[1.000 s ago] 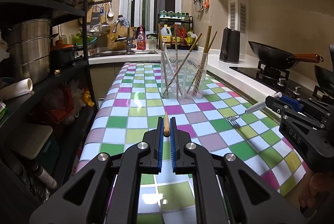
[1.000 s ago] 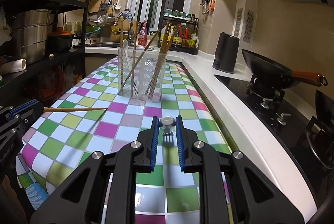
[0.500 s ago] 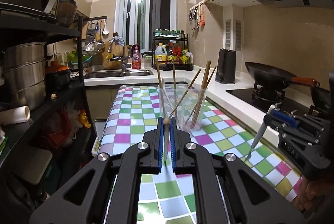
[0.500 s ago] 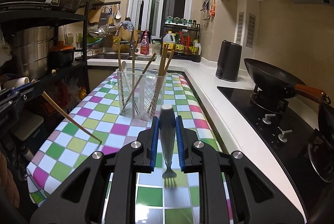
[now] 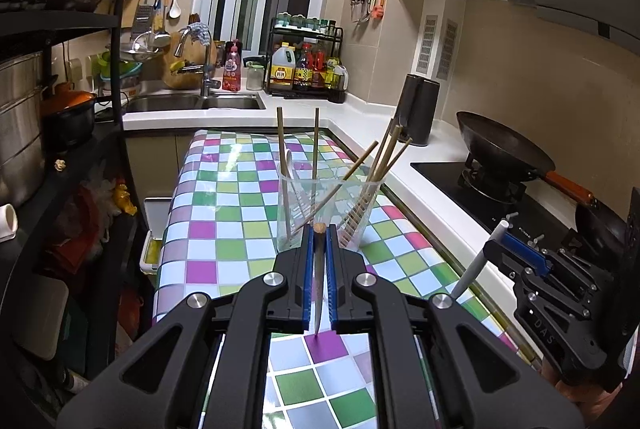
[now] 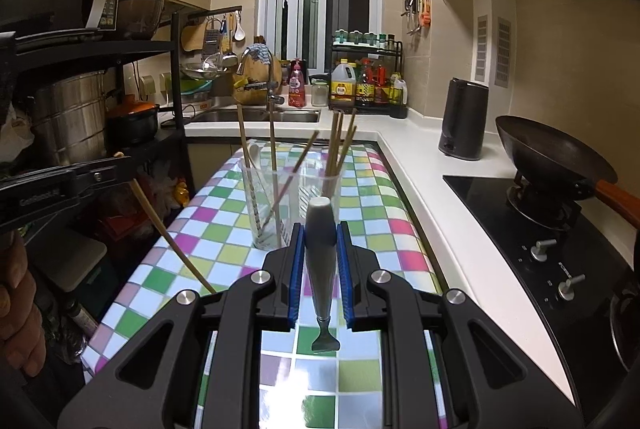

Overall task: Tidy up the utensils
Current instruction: 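Carry the chopstick over the container with the left tool while the right tool carries the fork, then open the left tool to drop the chopstick in the container while the right tool drops the fork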

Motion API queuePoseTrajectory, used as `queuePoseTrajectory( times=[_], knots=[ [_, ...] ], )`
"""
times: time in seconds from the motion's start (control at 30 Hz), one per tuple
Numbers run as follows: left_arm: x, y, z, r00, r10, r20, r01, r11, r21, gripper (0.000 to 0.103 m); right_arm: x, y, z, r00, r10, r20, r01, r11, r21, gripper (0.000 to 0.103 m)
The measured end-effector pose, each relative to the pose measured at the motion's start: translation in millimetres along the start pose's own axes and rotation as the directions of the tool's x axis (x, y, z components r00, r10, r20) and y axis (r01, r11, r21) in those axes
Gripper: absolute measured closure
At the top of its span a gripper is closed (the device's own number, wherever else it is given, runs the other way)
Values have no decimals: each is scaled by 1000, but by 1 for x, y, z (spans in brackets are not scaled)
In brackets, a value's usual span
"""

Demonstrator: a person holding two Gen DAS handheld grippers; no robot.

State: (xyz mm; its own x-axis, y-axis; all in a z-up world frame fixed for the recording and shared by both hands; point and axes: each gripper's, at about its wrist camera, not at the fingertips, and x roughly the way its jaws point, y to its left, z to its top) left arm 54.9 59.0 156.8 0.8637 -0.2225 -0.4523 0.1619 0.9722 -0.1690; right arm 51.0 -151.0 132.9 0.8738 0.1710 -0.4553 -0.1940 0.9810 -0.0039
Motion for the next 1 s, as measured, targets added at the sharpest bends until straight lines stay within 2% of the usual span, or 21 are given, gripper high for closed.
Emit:
queuePoseTrajectory(
  times=[0.2, 0.37, 0.6, 0.8, 1.0],
  knots=[
    [12, 1, 39, 999, -30, -45, 31, 999, 20, 97, 6, -1, 45, 998, 58, 27, -58, 998, 15, 87],
    [20, 7, 89, 994, -79, -76, 80, 997, 10, 97, 14, -1, 94, 994, 88, 72, -88, 996, 6, 87],
    [24, 8, 155, 996, -87, -33, 89, 995, 44, 97, 45, -4, 157, 987, 117, 110, -119, 993, 14, 87],
    [50, 12, 185, 996, -81, -33, 83, 996, 39, 97, 85, -1, 176, 991, 112, 77, -112, 994, 1, 87],
    [93, 13, 186, 994, -63, -92, 68, 996, 52, 97, 122, -4, 166, 995, 95, 37, -96, 995, 2, 87]
  ],
)
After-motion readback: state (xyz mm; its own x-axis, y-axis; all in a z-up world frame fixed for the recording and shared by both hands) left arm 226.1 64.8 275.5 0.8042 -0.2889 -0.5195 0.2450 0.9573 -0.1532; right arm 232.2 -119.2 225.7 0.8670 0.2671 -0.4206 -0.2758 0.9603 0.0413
